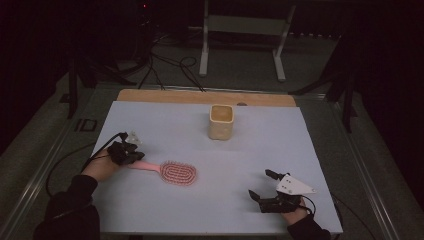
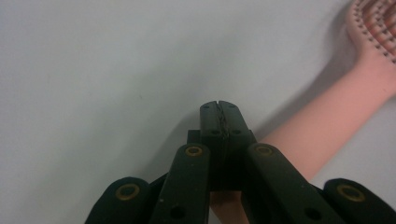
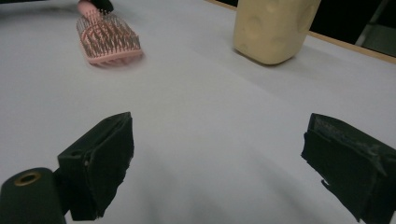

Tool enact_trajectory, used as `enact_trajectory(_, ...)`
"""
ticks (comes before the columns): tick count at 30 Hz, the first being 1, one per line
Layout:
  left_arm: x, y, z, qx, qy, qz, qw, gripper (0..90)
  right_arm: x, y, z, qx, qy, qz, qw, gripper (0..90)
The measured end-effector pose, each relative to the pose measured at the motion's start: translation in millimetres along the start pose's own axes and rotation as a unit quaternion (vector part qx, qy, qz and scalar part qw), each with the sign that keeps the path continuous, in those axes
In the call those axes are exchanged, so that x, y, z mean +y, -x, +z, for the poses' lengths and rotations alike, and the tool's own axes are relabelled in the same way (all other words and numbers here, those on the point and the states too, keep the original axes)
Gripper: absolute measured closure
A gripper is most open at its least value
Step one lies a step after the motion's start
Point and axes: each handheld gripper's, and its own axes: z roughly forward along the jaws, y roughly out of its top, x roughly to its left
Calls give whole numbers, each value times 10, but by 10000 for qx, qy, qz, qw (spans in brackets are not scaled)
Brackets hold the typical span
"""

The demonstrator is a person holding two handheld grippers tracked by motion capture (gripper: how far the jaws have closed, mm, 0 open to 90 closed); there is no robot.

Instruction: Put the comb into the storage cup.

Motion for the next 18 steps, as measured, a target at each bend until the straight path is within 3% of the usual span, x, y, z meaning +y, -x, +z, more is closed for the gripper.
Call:
enact_trajectory(9,-128,156,-95,-217,-183,142,9995,900,4,-5,0,-9,-6,-20,10000,88)
enact_trajectory(18,-208,408,-161,-427,-183,254,9986,900,6,-1,11,-12,-16,-7,10000,88)
